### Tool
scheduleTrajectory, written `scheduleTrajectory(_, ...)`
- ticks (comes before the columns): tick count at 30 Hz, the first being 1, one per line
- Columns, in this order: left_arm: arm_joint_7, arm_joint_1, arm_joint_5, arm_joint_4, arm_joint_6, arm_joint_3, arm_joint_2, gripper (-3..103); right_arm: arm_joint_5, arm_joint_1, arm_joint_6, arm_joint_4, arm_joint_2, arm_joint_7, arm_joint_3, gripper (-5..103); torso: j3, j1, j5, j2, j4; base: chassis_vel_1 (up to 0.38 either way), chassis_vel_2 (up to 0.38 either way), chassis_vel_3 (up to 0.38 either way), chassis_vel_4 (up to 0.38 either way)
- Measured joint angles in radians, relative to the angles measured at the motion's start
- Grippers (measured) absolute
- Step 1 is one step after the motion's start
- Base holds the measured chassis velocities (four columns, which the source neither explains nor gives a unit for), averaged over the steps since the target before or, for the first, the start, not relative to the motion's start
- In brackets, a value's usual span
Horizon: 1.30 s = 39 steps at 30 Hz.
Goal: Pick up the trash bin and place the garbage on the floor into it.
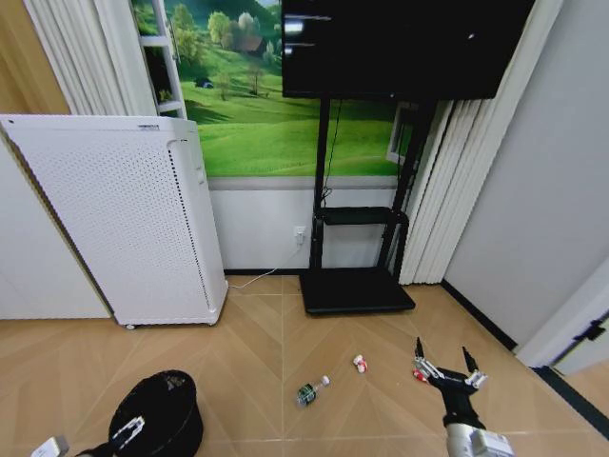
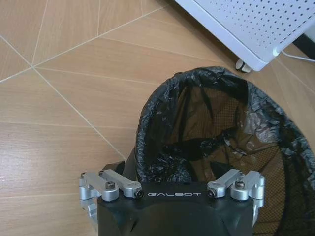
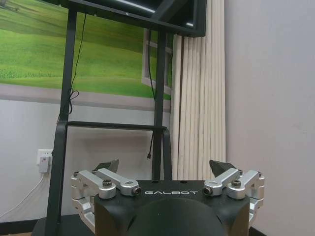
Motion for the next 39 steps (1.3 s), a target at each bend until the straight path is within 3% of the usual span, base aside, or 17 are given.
scheduleTrajectory(8,0.006,-0.018,0.015,0.038,-0.016,0.016,0.0,64,-0.001,-0.005,0.001,0.001,0.003,0.0,0.001,100,0.0,0.0,0.0003,0.0,0.0,0.0,0.0,0.0,0.0)
scheduleTrajectory(10,0.008,-0.018,0.015,0.04,-0.019,0.016,-0.002,64,-0.001,-0.005,0.001,0.001,0.003,0.0,0.001,100,0.0,0.0,0.0001,0.0,0.0001,0.0,0.0,0.0,0.0)
scheduleTrajectory(11,0.015,-0.018,0.015,0.042,-0.022,0.017,-0.004,53,-0.001,-0.005,0.001,0.001,0.004,0.0,0.001,100,0.0,0.0,0.0001,0.0,0.0,0.0,0.0,0.0,0.0)
scheduleTrajectory(14,0.018,-0.018,0.015,0.043,-0.023,0.016,-0.005,53,-0.001,-0.005,0.001,0.001,0.004,0.0,0.0,100,0.0,0.0,0.0001,0.0,0.0,0.0,0.0,0.0,0.0)
scheduleTrajectory(15,0.019,-0.017,0.016,0.044,-0.024,0.016,-0.005,42,-0.001,-0.005,0.002,0.001,0.004,0.0,0.0,100,0.0,0.0,0.0001,0.0,0.0,0.0,0.0,0.0,0.0)
scheduleTrajectory(17,0.02,-0.017,0.016,0.044,-0.025,0.016,-0.005,42,-0.002,-0.005,0.002,0.001,0.004,0.0,0.0,100,0.0,0.0,0.0001,0.0,0.0,0.0,0.0,0.0,0.0)
scheduleTrajectory(18,0.022,-0.016,0.017,0.044,-0.026,0.016,-0.006,31,-0.002,-0.006,0.002,0.001,0.005,0.0,0.0,100,0.0,0.0,0.0001,0.0,0.0,0.0,0.0,0.0,0.0)
scheduleTrajectory(20,0.022,-0.016,0.017,0.044,-0.026,0.016,-0.006,31,-0.002,-0.006,0.002,0.001,0.005,0.0,0.0,100,0.0,0.0,0.0001,0.0,0.0,0.0,0.0,0.0,0.0)
scheduleTrajectory(21,0.026,-0.015,0.02,0.045,-0.029,0.016,-0.009,20,-0.002,-0.007,0.002,0.002,0.006,0.0,0.0,100,0.0,0.0,0.0001,0.0,0.0,0.0,0.0,0.0,0.0)
scheduleTrajectory(23,0.033,-0.013,0.037,0.047,-0.04,0.017,-0.014,10,-0.005,-0.008,0.004,0.002,0.006,0.0,-0.002,100,0.0,0.0,0.0,0.0,0.0,0.0,0.0,0.0,0.0)
scheduleTrajectory(26,0.044,-0.009,0.051,0.047,-0.05,0.016,-0.016,2,-0.006,-0.008,0.005,0.002,0.006,0.0,-0.007,100,0.0,0.0,-0.0002,0.0,0.0,0.0,0.0,0.0,0.0)
scheduleTrajectory(27,0.044,-0.009,0.051,0.047,-0.05,0.016,-0.016,2,-0.006,-0.008,0.005,0.002,0.006,0.0,-0.007,100,0.0,0.0,-0.0002,0.0,0.0,0.0,0.0,0.0,0.0)
scheduleTrajectory(30,0.136,0.028,0.167,0.031,-0.15,-0.01,-0.008,2,-0.011,-0.004,0.004,-0.011,0.005,0.019,-0.011,100,0.0,0.0,0.0002,0.0,0.0001,0.0,0.0,0.0,0.0)
scheduleTrajectory(37,0.213,0.057,0.228,0.017,-0.243,-0.033,0.002,2,-0.011,-0.002,0.001,-0.014,0.005,0.021,-0.017,100,0.0,0.0,0.0001,0.0,0.0,0.0,0.0,0.0,0.0)
scheduleTrajectory(39,0.244,0.061,0.322,0.023,-0.307,-0.052,0.004,2,-0.006,0.0,-0.007,-0.015,0.003,0.022,-0.022,100,0.0,0.0,0.0,0.001,-0.0001,0.0,0.0,0.0,0.0)
